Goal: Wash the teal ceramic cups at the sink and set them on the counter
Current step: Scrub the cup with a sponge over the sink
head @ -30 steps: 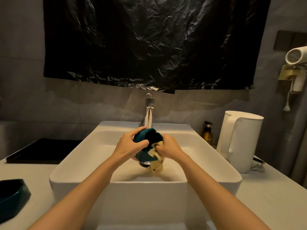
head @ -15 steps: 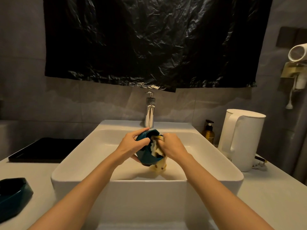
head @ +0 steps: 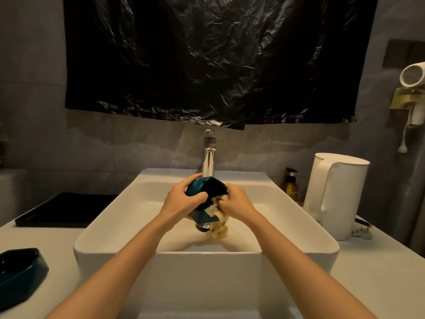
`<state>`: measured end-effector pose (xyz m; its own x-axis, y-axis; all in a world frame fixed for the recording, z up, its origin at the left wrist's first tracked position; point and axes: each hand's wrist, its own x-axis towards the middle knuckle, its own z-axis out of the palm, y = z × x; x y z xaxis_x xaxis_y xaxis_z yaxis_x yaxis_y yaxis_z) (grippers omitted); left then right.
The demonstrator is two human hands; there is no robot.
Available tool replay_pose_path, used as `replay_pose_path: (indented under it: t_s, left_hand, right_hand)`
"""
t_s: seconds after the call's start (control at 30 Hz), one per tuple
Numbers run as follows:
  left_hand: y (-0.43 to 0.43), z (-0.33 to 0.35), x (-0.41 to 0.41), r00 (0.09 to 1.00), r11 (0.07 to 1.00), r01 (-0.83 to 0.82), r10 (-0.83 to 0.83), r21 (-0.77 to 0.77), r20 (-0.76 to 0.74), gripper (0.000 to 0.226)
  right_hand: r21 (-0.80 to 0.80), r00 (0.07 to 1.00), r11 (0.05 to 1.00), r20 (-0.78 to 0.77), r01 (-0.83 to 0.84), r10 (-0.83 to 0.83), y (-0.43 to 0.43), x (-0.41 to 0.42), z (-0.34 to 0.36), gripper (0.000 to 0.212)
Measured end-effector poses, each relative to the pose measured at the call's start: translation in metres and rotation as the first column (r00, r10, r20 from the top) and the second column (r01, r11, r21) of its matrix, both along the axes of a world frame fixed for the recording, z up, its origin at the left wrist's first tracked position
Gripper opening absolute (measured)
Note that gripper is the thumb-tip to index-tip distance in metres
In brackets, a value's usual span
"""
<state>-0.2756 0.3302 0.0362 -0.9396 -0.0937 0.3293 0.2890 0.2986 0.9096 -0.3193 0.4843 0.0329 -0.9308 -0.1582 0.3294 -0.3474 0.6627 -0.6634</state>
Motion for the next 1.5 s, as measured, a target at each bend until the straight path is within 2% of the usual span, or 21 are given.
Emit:
replay_pose_path:
  t_s: [0.07,0.13,0.23,0.37,0.5,0.6,0.73,0.9,0.97,1.07,1.17,1.27,1.33,1.4,1.47,1.5]
  left_hand:
    - [0.004,0.0,-0.001,0.999,0.999,0.033,-0.032,-0.011,0.027,0.051]
    - [0.007,0.002,-0.001,0.997,0.999,0.05,-0.051,0.01,0.056,0.049]
    - [0.004,0.003,0.0,0.997,0.999,0.032,-0.032,0.007,0.073,0.045]
    - [-0.004,0.0,0.001,0.997,1.0,-0.014,0.016,-0.025,0.075,0.04]
    - [0.0,0.002,0.007,0.992,0.999,0.048,-0.046,-0.016,0.117,0.028]
    - [0.003,0.005,0.007,0.989,0.998,0.061,-0.059,-0.009,0.136,0.029]
    - [0.001,0.007,0.004,0.989,0.999,0.004,-0.01,0.037,0.147,0.045]
    - [-0.003,0.003,0.002,0.989,0.999,-0.038,0.04,-0.019,0.139,0.05]
    - [-0.002,0.003,0.003,0.99,1.0,-0.022,0.024,-0.016,0.141,0.049]
    - [0.005,0.007,0.006,0.986,1.0,0.009,-0.014,0.029,0.168,0.05]
    - [0.01,0.012,0.008,0.971,0.994,0.064,-0.083,0.089,0.226,0.063]
    - [0.012,0.012,0.009,0.964,0.982,0.123,-0.153,0.143,0.219,0.075]
    - [0.012,0.01,0.007,0.988,0.988,0.073,-0.091,0.135,0.129,0.071]
    - [0.009,0.008,0.006,0.998,0.996,-0.003,-0.003,0.092,0.061,0.068]
    - [0.005,0.007,0.006,0.998,0.997,-0.029,0.025,0.066,0.05,0.067]
    - [0.003,0.006,0.007,0.998,0.998,-0.019,0.016,0.06,0.054,0.066]
  right_hand:
    - [0.03,0.99,0.997,-0.123,0.071,-0.067,0.003,0.002,0.001,0.018]
    - [0.097,0.978,0.988,-0.182,0.118,-0.099,0.005,0.004,0.002,0.018]
    - [0.16,0.991,0.985,-0.125,0.07,-0.05,0.005,0.002,0.002,0.022]
    - [0.101,0.996,0.991,0.02,-0.087,0.086,-0.001,0.0,-0.002,0.02]
    - [0.11,0.997,0.994,-0.08,-0.003,0.011,0.003,0.002,0.0,0.015]
    - [0.127,0.993,0.992,-0.114,0.025,-0.01,0.004,0.006,0.0,0.021]
    - [0.121,0.997,0.992,-0.073,-0.015,0.024,-0.001,0.003,-0.004,0.023]
    - [0.051,0.987,0.995,0.14,-0.09,0.082,-0.001,-0.001,-0.004,0.029]
    - [0.053,0.994,0.997,0.091,-0.057,0.052,-0.001,0.0,-0.004,0.026]
    - [0.124,0.997,0.992,-0.075,0.029,-0.019,0.0,0.005,-0.004,0.021]
    - [0.128,0.993,0.99,-0.111,0.064,-0.05,0.002,0.006,-0.003,0.025]
    - [-0.037,0.994,0.994,-0.048,0.098,-0.1,0.002,0.004,0.001,0.026]
    - [-0.107,0.996,0.992,0.048,0.074,-0.069,0.0,0.004,0.003,0.025]
    - [-0.164,0.984,0.986,0.176,-0.003,0.033,-0.003,0.003,0.001,0.028]
    - [-0.17,0.971,0.985,0.229,-0.034,0.073,-0.005,0.003,0.0,0.036]
    - [-0.137,0.981,0.99,0.187,-0.026,0.051,-0.004,0.003,-0.001,0.039]
